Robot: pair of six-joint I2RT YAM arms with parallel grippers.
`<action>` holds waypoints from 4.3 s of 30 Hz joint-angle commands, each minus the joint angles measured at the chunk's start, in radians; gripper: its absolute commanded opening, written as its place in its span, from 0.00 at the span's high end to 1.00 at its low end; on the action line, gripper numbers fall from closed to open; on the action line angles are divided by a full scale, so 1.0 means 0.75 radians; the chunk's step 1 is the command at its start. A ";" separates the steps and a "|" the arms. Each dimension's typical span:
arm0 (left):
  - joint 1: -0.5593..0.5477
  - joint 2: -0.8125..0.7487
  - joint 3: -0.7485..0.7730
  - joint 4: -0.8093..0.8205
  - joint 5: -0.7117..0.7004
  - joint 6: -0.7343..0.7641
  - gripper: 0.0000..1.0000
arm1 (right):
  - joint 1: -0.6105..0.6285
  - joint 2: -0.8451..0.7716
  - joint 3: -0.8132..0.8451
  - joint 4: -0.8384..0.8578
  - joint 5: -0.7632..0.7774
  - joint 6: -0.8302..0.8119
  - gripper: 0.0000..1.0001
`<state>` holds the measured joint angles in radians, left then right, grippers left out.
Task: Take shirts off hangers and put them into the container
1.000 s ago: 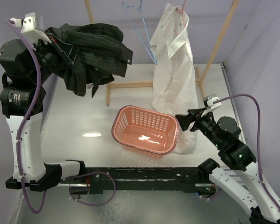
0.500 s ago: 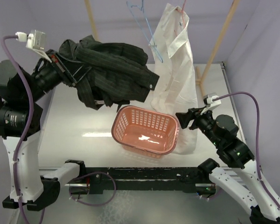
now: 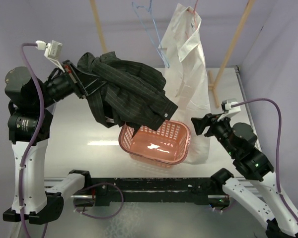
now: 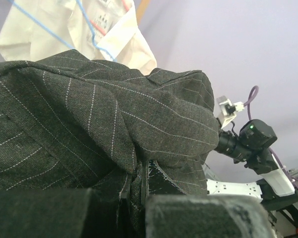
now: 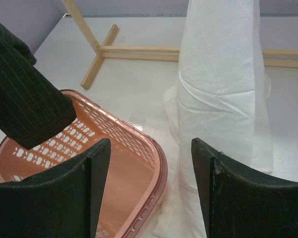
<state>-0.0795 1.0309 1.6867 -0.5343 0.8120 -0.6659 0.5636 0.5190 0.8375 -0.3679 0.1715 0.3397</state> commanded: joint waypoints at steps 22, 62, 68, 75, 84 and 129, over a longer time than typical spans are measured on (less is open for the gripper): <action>-1.128 0.168 -0.157 -0.048 -0.966 0.245 1.00 | 0.001 -0.099 0.061 -0.071 0.169 0.004 0.32; -1.299 0.562 -0.736 -0.012 -1.240 0.338 1.00 | -0.001 -0.200 -0.001 -0.095 0.278 0.030 0.32; -1.301 0.629 -0.849 0.071 -1.256 0.284 1.00 | 0.001 -0.200 -0.015 -0.085 0.272 0.033 0.32; -1.301 0.756 -0.919 0.210 -1.201 0.267 1.00 | 0.000 -0.192 -0.028 -0.085 0.263 0.044 0.32; -1.284 0.780 -0.951 0.221 -1.345 0.201 0.90 | 0.000 -0.173 -0.026 -0.086 0.256 0.047 0.32; -1.088 -0.414 -0.799 0.167 -1.531 0.613 0.35 | 0.000 0.617 1.026 -0.299 0.255 -0.350 0.33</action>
<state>-0.8986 0.7269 1.0302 -0.4423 -0.2256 -0.3649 0.5636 0.7990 1.3731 -0.5484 0.2882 0.2211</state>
